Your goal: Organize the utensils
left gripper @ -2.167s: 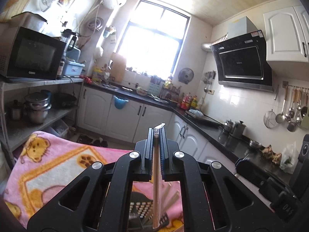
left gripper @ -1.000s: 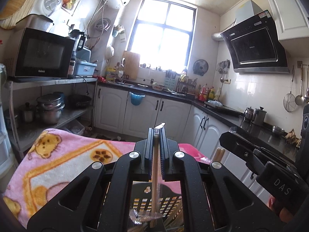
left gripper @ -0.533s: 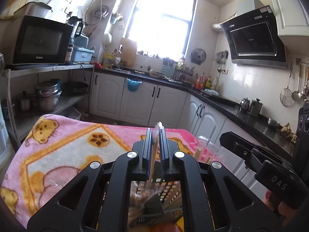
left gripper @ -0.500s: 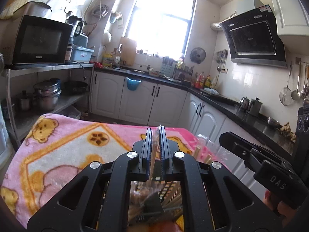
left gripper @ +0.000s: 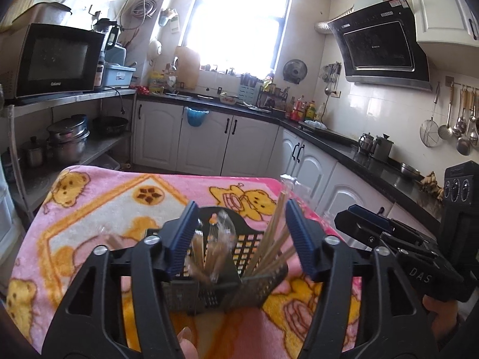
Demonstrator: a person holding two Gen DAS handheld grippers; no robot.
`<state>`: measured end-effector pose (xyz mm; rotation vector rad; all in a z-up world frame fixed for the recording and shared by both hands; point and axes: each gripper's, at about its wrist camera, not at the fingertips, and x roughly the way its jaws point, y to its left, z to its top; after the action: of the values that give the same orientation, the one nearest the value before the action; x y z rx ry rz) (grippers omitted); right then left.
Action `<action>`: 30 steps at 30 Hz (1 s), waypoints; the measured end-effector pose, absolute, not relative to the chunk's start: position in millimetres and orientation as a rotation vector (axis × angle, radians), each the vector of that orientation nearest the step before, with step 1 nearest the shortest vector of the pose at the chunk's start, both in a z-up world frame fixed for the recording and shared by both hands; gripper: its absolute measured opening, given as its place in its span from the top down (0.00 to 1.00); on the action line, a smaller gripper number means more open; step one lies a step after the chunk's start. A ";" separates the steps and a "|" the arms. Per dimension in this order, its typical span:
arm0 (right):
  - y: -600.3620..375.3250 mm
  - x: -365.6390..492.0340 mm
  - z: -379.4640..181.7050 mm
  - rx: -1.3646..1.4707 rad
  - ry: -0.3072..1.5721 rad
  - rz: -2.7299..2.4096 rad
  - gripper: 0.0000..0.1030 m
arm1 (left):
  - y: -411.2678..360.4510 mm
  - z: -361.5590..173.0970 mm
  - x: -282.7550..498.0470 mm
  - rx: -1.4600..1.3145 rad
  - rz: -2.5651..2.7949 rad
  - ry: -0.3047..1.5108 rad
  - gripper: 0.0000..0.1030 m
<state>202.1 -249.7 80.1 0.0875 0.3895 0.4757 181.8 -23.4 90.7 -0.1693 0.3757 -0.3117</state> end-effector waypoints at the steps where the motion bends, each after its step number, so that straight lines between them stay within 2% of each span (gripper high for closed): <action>1: -250.7 199.0 78.5 0.086 0.393 0.476 0.46 | -22.4 89.8 177.8 -0.169 -0.312 0.381 0.42; 8: -253.3 177.5 65.1 0.065 0.416 0.474 0.33 | -14.9 77.2 154.7 -0.179 -0.303 0.427 0.15; 10: -252.4 172.5 61.8 0.057 0.420 0.466 0.28 | -9.7 71.7 149.8 -0.182 -0.285 0.438 0.11; 14: -250.6 161.4 50.4 0.032 0.428 0.446 0.19 | -0.6 58.6 142.4 -0.216 -0.270 0.480 0.10; 17: -247.8 156.4 40.3 0.010 0.449 0.446 0.15 | 3.3 42.3 140.1 -0.224 -0.231 0.535 0.10; 24: -244.2 144.8 14.3 -0.032 0.488 0.434 0.12 | 10.2 10.9 129.3 -0.244 -0.195 0.582 0.10; 30: -241.9 130.8 -4.0 -0.056 0.460 0.417 0.09 | 8.6 -7.6 115.5 -0.226 -0.172 0.544 0.10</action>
<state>130.8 -241.9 -4.0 -0.0562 0.4602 0.4172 115.5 8.6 -7.6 -0.2264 0.5438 -0.1715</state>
